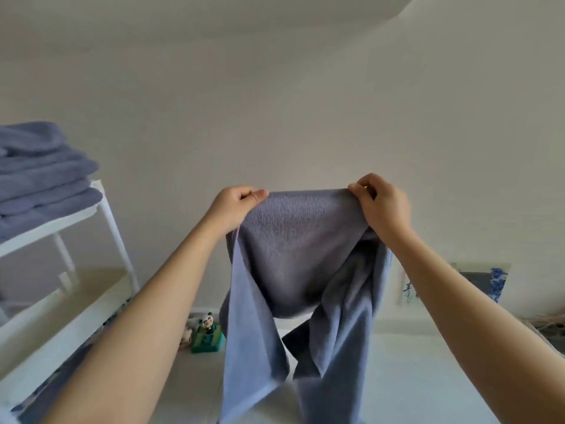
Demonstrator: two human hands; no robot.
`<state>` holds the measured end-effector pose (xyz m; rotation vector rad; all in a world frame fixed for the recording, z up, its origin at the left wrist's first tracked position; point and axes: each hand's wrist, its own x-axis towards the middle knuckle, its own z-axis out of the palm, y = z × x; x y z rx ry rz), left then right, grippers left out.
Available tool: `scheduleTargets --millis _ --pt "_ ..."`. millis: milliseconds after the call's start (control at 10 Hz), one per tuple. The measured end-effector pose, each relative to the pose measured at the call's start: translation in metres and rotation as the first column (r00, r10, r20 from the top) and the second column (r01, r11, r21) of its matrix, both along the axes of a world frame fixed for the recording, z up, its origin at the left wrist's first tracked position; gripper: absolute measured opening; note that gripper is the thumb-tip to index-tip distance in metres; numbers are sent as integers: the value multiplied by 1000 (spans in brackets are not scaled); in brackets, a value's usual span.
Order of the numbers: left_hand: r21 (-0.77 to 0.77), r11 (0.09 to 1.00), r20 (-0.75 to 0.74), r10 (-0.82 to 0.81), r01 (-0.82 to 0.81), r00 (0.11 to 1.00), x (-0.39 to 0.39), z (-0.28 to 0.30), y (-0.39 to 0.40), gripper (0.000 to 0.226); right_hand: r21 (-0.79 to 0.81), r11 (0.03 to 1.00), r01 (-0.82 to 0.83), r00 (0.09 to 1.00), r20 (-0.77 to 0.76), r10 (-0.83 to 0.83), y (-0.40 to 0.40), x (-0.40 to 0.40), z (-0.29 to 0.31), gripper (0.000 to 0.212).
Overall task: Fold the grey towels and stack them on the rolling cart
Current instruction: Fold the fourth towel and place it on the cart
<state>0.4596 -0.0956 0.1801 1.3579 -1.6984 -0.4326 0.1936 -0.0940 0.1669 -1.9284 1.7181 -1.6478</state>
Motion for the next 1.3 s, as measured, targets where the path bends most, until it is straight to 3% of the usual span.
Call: scheduleTargets --millis 100,200,300,400,500,600,700,800,900,1000,1100,1200,1300 --pt "-139 989 16 -40 41 999 -6 32 15 41 -113 994 13 1000 8 -13 13 -6 21 19" --pt "-95 990 -33 -108 105 994 -4 16 29 43 -97 992 -78 997 -12 77 32 -15 11 14" --pt "95 981 -19 -165 166 986 -3 -38 46 40 121 963 -240 961 -113 253 50 -25 -31 14" --pt "346 909 -69 -221 231 973 2 -115 64 33 432 846 -312 888 -184 422 70 -30 -83 17" --pt "528 812 -109 -226 250 968 1 -194 87 21 725 657 -208 866 -175 468 79 -27 -151 20" --pt "679 710 -64 -196 187 978 -1 -267 111 23 939 253 233 927 -293 234 94 -20 -239 10" --pt "767 619 -91 -157 169 983 -2 -318 135 30 957 268 110 869 -224 441 122 -24 -305 23" --pt "803 578 -96 -116 146 989 -5 -347 159 34 929 317 -191 902 39 429 131 -36 -300 28" --pt "829 536 -79 -165 157 983 -10 -367 181 48 960 258 -108 856 -42 515 143 -40 -328 30" --pt "864 481 -93 -139 150 986 -10 -374 192 45 978 207 -28 809 -99 580 151 -41 -351 39" --pt "820 562 -116 -19 106 993 -7 -379 192 38 967 245 -64 840 -80 537 153 -30 -352 33" --pt "555 820 200 31 -140 979 4 -387 189 28 936 342 -84 853 -110 510 152 -3 -356 24" --pt "362 908 505 0 -212 863 15 -404 192 45 868 487 -99 814 -211 541 152 19 -364 29"
